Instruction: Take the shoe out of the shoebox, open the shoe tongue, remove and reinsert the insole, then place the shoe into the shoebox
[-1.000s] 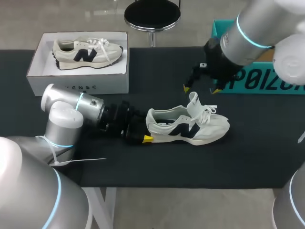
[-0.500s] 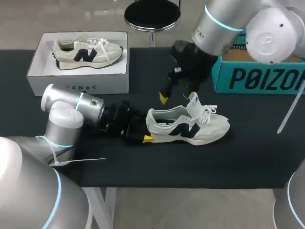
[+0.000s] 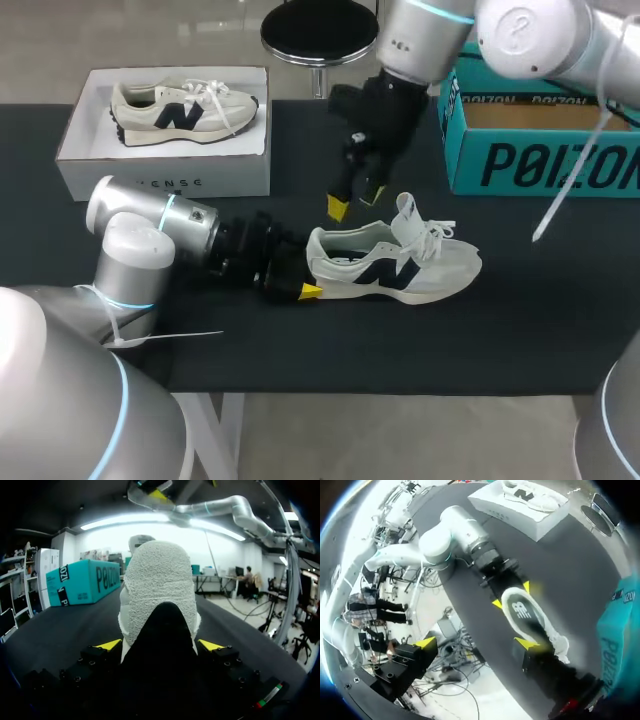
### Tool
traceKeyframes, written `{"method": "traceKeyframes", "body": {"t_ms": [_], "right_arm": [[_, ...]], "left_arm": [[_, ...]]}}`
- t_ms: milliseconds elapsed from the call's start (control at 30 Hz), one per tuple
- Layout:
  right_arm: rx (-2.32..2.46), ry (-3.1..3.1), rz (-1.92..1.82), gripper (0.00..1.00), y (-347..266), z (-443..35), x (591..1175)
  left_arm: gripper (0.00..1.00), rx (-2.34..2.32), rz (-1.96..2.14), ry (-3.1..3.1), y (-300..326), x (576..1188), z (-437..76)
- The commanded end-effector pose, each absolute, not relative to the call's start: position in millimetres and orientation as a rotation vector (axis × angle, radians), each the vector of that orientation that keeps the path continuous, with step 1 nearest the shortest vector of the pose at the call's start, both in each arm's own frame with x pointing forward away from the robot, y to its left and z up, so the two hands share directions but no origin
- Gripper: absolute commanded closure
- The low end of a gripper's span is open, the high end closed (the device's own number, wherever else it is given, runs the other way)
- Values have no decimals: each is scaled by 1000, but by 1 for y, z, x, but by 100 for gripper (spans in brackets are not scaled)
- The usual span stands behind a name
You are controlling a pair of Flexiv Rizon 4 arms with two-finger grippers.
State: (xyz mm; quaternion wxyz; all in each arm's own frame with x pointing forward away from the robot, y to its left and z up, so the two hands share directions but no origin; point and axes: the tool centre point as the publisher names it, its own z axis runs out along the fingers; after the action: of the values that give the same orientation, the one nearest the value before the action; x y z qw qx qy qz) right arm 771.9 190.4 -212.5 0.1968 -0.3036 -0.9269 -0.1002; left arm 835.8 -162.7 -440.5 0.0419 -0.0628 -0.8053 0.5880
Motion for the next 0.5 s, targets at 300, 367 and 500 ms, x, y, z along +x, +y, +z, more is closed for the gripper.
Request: {"method": "traceKeyframes", "body": {"t_ms": [300,367,500], "right_arm": [[-6,-2673,652,0,201,-213,769],[-6,-2673,652,0,201,-213,769],[-6,-2673,652,0,201,-213,769]], "left_arm": [[100,-193,1798,-2465,-163,835,-447],[100,-193,1798,-2465,-163,835,-447],[100,-193,1798,-2465,-163,835,-447]]}}
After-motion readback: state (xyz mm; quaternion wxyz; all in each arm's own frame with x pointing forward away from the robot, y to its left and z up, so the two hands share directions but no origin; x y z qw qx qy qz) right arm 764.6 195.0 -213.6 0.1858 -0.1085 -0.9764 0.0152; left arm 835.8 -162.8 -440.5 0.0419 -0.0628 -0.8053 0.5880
